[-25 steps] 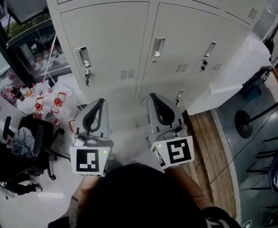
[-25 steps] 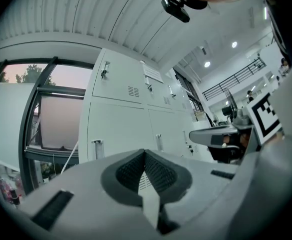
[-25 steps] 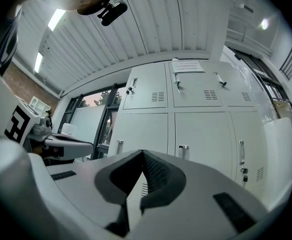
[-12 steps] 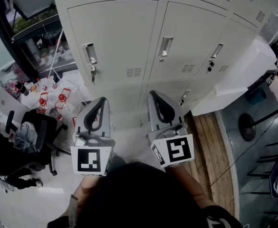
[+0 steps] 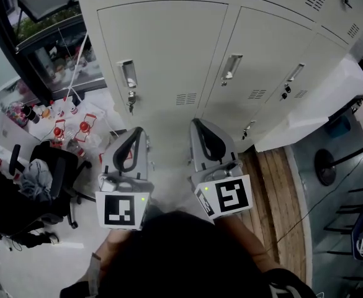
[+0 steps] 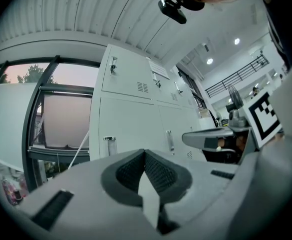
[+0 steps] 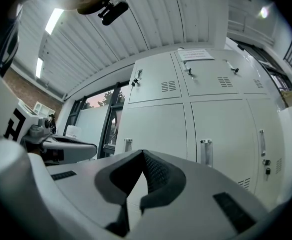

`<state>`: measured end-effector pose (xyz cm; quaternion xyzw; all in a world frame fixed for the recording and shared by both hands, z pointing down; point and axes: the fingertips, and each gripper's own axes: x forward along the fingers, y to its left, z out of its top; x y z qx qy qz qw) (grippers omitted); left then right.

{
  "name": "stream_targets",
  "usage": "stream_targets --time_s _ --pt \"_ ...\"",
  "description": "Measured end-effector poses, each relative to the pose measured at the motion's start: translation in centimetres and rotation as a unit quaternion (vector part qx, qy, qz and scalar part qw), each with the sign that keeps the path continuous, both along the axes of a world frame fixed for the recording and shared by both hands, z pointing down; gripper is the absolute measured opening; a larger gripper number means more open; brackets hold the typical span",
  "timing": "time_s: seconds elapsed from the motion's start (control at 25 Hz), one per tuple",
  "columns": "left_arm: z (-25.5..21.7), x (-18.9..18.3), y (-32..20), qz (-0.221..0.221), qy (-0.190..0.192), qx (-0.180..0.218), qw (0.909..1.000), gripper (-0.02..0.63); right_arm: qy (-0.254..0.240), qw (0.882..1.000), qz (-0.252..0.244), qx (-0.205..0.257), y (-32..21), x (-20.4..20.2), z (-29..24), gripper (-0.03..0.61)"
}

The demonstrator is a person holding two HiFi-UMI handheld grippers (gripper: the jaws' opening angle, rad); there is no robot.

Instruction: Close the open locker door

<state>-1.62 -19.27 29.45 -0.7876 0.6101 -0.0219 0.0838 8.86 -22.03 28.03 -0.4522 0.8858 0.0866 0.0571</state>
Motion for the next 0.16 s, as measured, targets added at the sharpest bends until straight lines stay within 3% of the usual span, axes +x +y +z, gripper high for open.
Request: stream_targets --time_s 0.16 --pt "-0.5 -0.9 -1.7 0.006 -0.003 0.000 1.0000 0.002 -0.003 1.000 0.006 -0.003 -1.6 -0.9 -0.4 0.015"
